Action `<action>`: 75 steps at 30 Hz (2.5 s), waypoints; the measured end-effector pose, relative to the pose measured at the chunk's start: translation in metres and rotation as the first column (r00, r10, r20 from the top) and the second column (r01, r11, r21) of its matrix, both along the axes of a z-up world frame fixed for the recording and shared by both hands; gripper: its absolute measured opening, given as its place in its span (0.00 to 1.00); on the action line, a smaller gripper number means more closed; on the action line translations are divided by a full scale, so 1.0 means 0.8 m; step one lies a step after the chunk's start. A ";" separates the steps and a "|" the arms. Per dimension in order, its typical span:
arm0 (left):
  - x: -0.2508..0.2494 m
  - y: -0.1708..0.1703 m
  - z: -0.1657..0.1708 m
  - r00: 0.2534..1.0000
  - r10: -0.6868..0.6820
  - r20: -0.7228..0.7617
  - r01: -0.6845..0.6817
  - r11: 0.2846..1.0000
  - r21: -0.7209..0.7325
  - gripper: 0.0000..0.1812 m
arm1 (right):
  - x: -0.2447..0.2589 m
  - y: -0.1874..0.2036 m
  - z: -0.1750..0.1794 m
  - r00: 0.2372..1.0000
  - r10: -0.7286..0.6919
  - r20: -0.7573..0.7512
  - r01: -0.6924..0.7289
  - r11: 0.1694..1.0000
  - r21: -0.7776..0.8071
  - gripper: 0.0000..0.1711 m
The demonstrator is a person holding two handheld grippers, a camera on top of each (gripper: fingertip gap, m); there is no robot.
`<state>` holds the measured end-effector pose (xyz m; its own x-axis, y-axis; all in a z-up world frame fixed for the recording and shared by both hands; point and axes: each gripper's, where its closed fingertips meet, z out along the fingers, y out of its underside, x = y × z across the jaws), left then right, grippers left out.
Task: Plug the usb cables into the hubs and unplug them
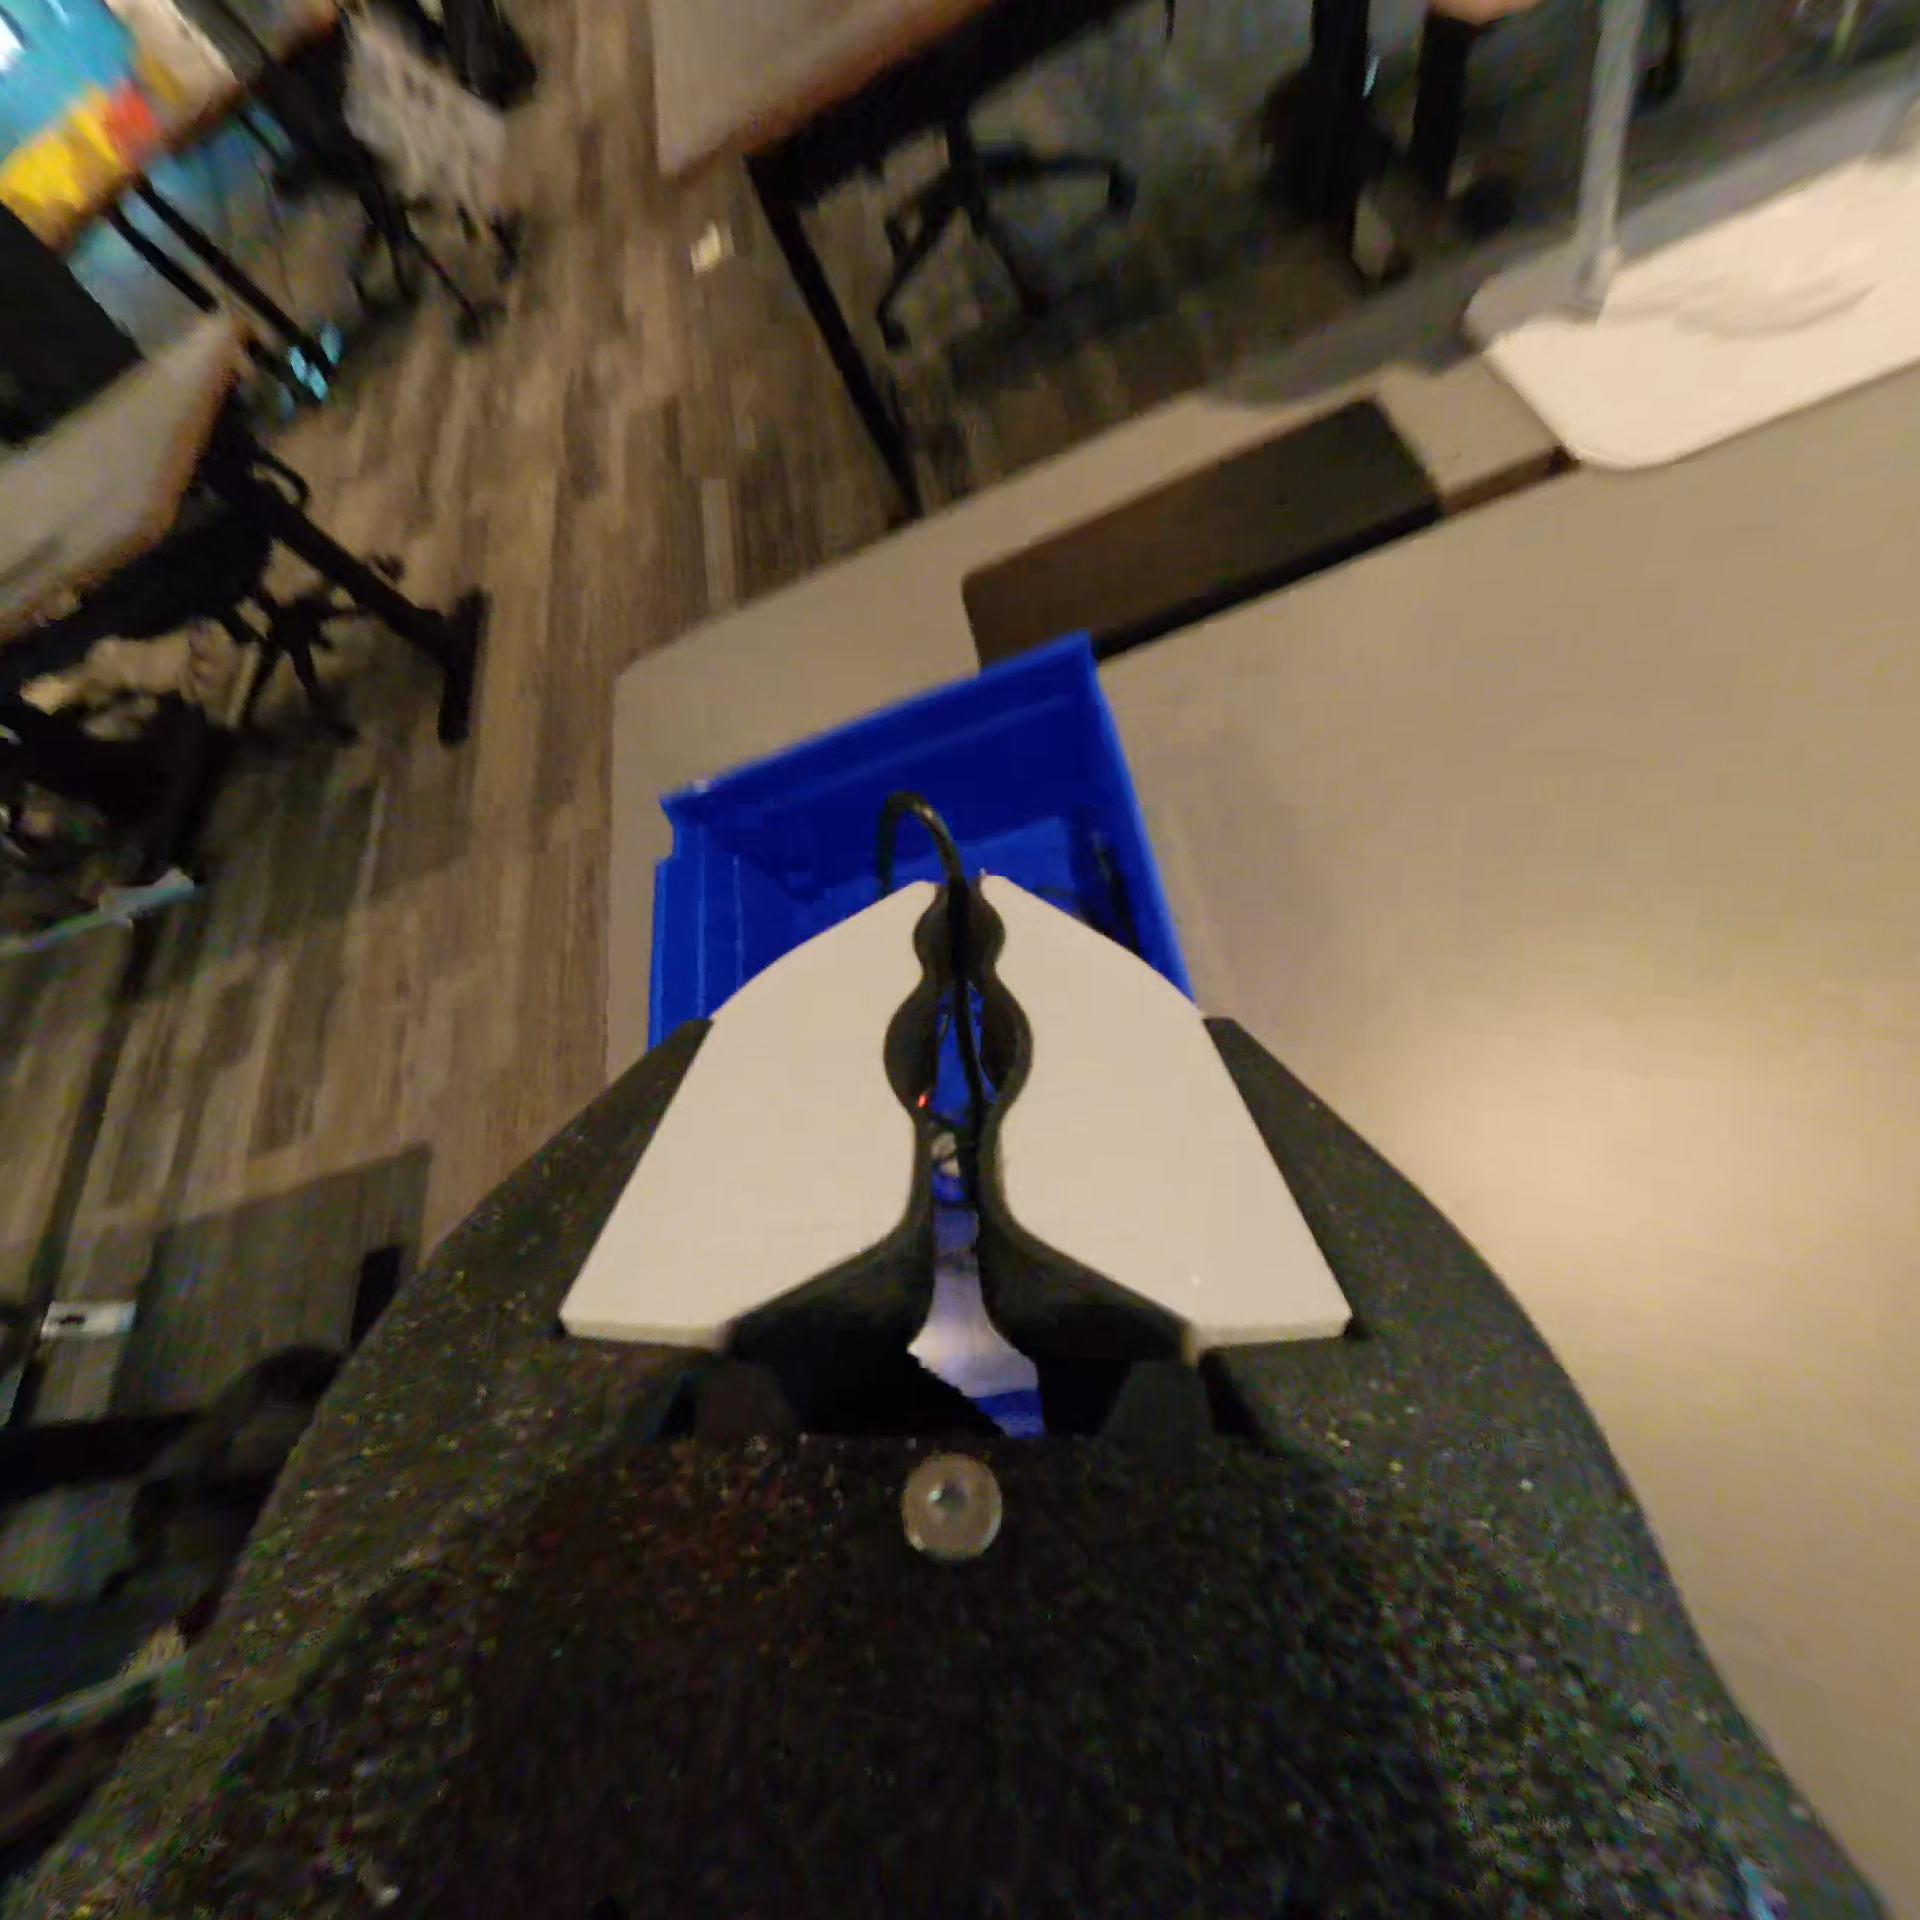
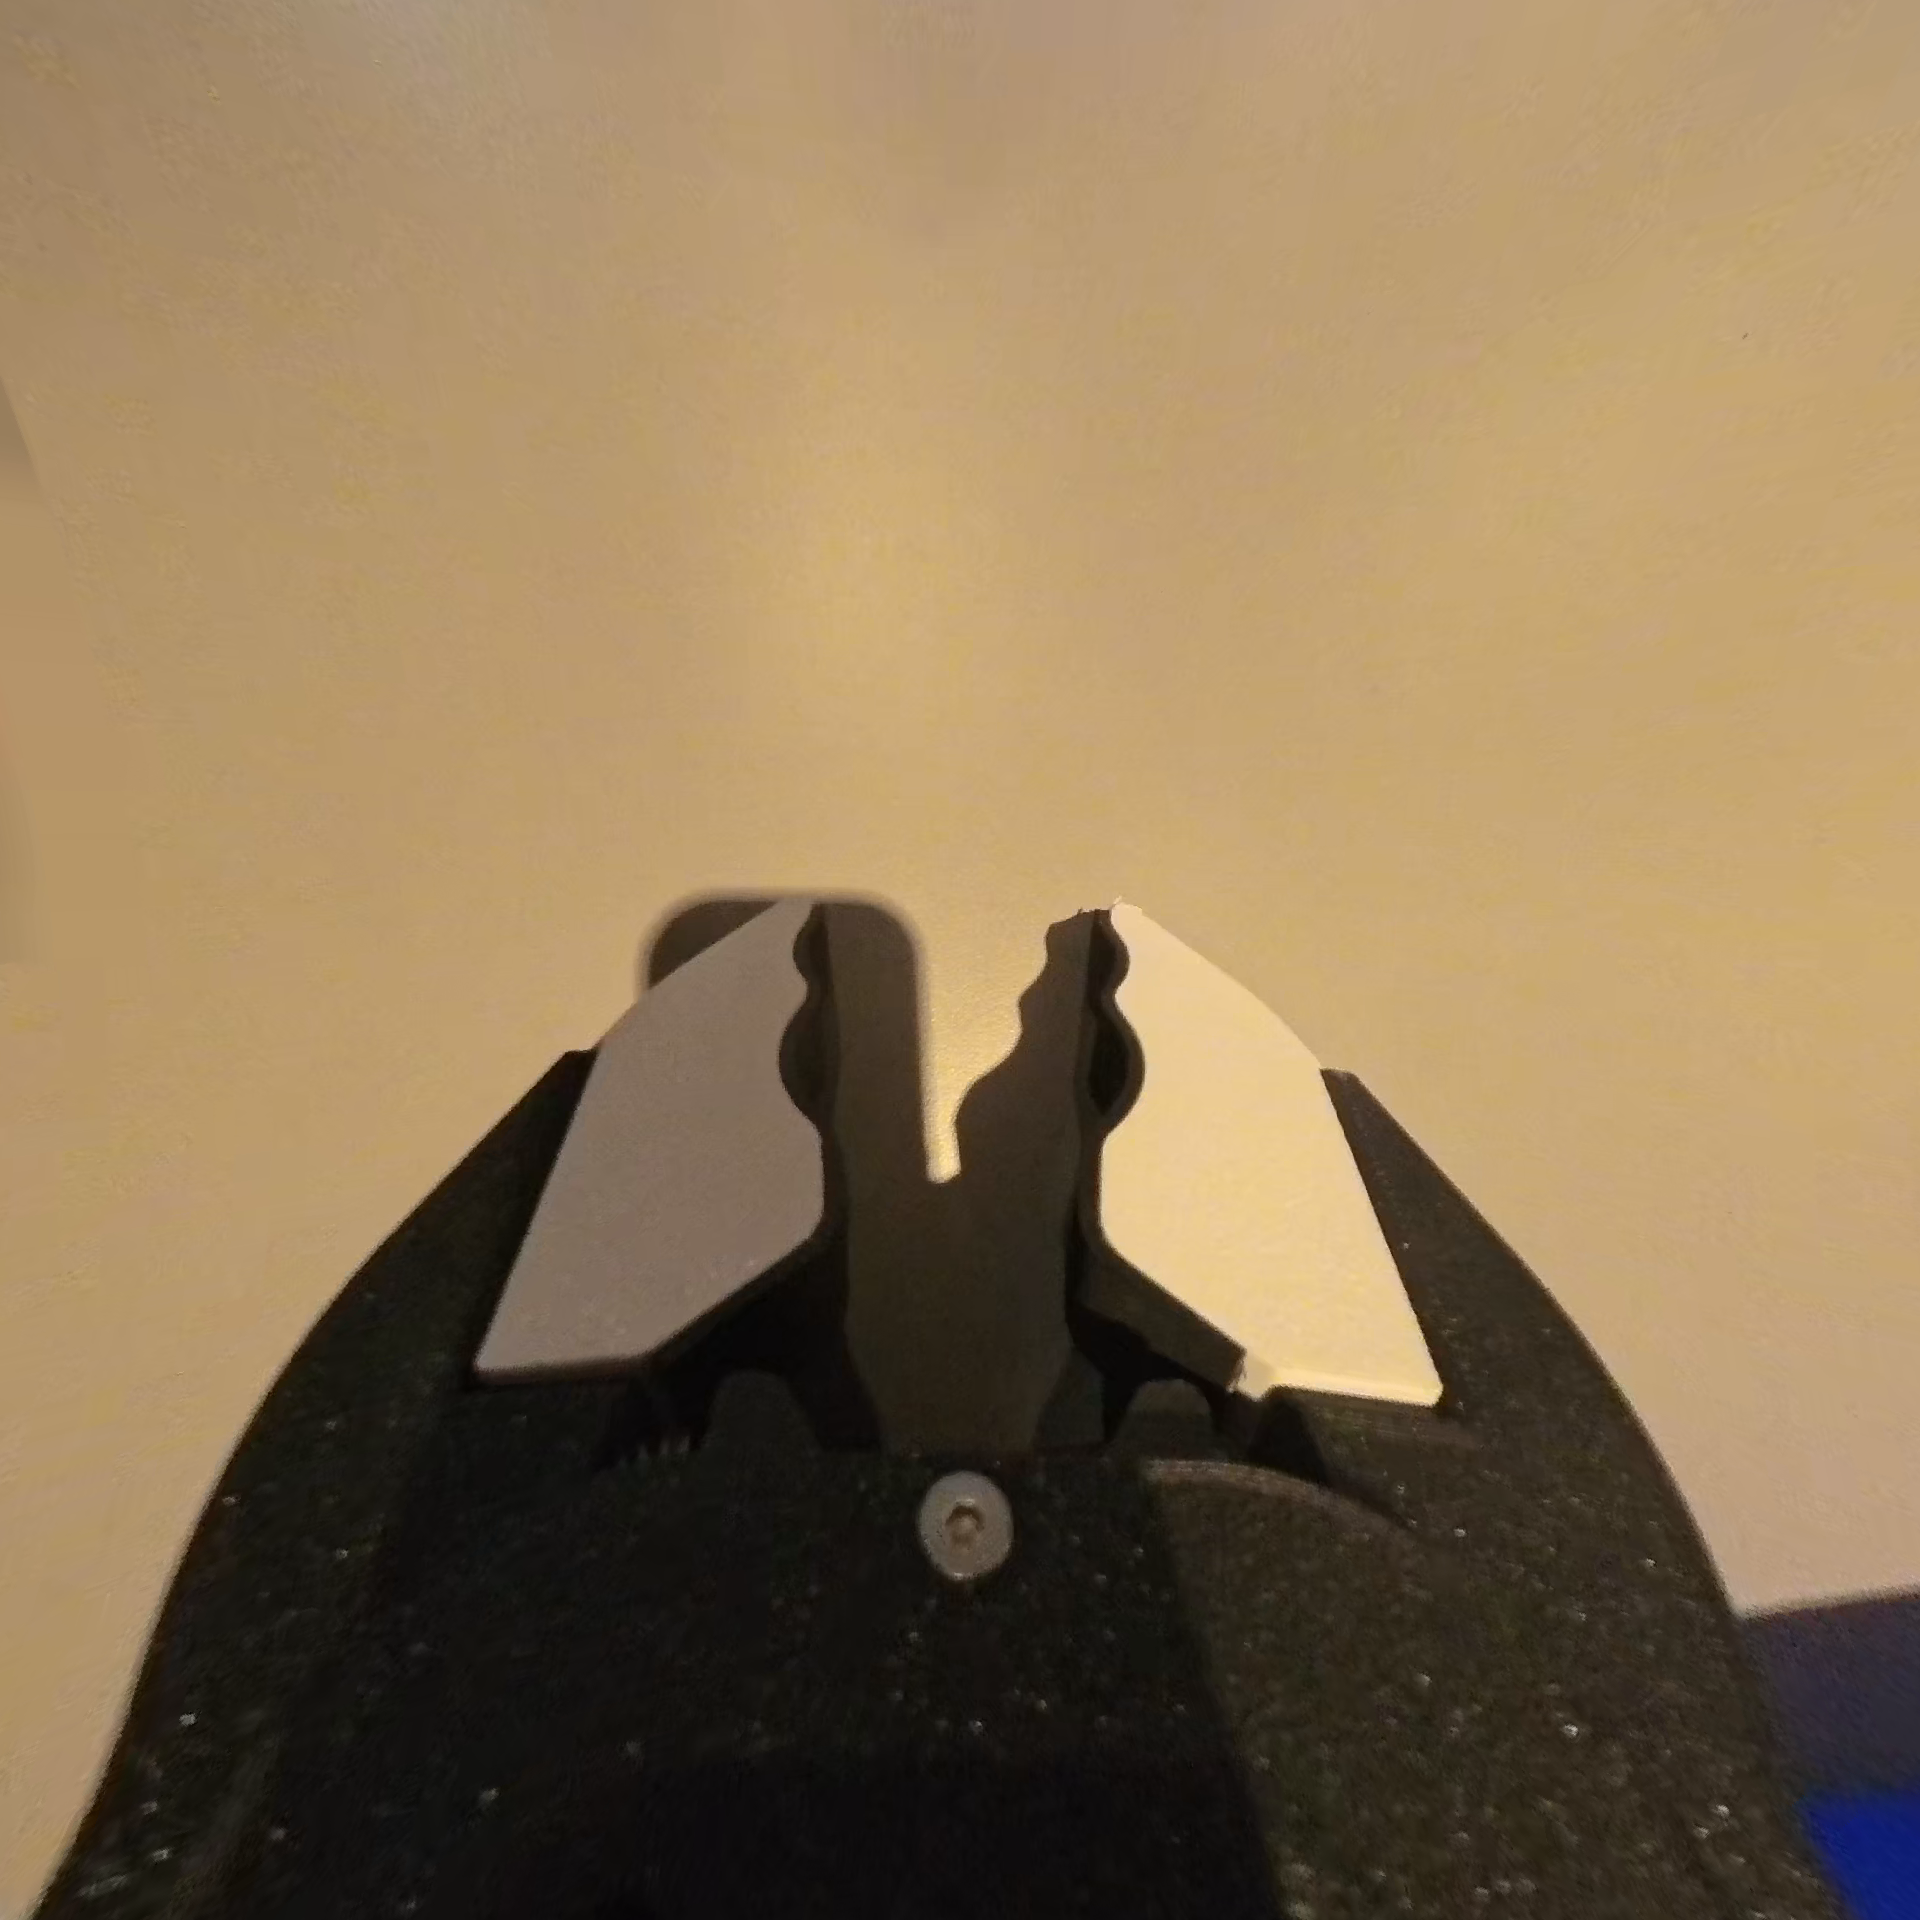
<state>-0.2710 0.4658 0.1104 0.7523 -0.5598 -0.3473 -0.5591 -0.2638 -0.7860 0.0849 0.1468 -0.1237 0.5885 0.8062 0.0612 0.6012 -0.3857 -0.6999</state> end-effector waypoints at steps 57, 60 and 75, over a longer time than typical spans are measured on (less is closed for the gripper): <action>-0.011 -0.202 0.420 0.986 -0.036 0.164 -0.111 0.593 0.797 0.01 | 0.000 0.001 0.000 1.000 -0.007 0.001 0.007 1.000 0.005 0.28; -0.012 -0.197 0.438 0.986 -0.028 0.164 -0.117 0.586 0.802 0.01 | 0.000 0.001 0.000 1.000 -0.008 0.001 0.008 1.000 0.005 0.28; -0.109 -0.248 0.514 0.970 0.083 0.230 -0.242 0.461 0.854 0.01 | 0.000 0.001 0.000 1.000 -0.008 0.000 0.008 1.000 0.003 0.28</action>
